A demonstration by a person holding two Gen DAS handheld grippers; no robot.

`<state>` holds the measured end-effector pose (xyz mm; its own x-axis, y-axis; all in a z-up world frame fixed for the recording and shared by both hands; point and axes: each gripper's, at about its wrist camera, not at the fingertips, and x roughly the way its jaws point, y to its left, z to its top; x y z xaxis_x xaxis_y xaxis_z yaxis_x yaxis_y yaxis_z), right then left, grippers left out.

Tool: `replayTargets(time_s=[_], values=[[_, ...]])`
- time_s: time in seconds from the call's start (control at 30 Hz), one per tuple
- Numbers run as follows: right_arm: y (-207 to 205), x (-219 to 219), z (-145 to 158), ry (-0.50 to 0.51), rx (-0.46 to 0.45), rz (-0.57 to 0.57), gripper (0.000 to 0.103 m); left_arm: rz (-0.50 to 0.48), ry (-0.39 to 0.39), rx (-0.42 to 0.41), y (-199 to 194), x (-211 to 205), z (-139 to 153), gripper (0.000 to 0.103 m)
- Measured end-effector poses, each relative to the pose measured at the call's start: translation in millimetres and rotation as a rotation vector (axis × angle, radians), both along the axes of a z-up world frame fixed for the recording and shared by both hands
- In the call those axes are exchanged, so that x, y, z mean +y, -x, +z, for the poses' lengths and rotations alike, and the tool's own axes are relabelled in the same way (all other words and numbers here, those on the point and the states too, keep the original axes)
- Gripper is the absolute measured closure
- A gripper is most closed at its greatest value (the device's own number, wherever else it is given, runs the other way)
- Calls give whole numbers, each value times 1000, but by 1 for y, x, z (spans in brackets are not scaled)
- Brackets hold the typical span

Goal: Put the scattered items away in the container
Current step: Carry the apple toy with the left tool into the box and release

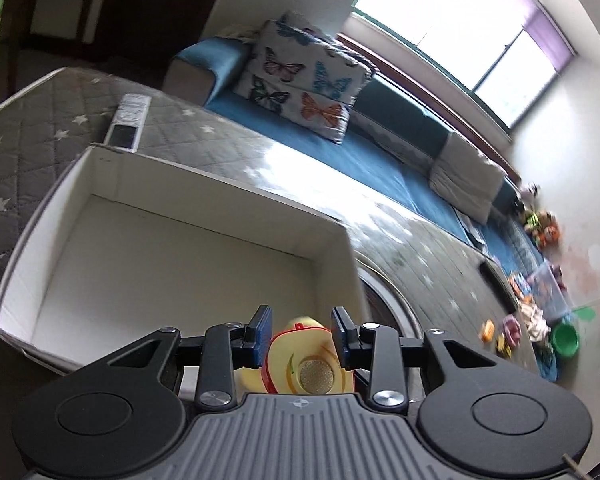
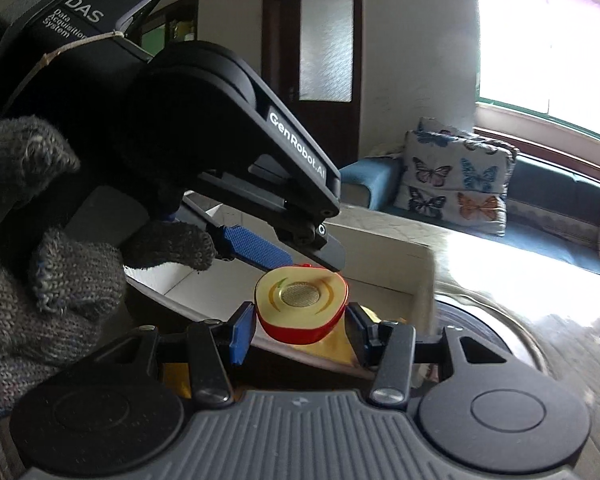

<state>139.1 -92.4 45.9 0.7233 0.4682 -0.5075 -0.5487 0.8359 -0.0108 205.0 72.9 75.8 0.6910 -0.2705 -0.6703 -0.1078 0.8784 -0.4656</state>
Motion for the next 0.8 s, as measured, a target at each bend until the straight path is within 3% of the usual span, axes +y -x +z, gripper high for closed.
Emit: replayTargets(time_s=[0.17, 0.6, 0.8], values=[[-28, 29, -5, 22, 25, 33, 54, 32, 20, 41, -18, 25, -18, 68], [-41, 48, -24, 59, 66, 36, 58, 38, 44, 88, -25, 40, -43, 68], [-26, 41, -17, 51, 39, 23, 58, 34, 50, 94, -20, 40, -46, 68]])
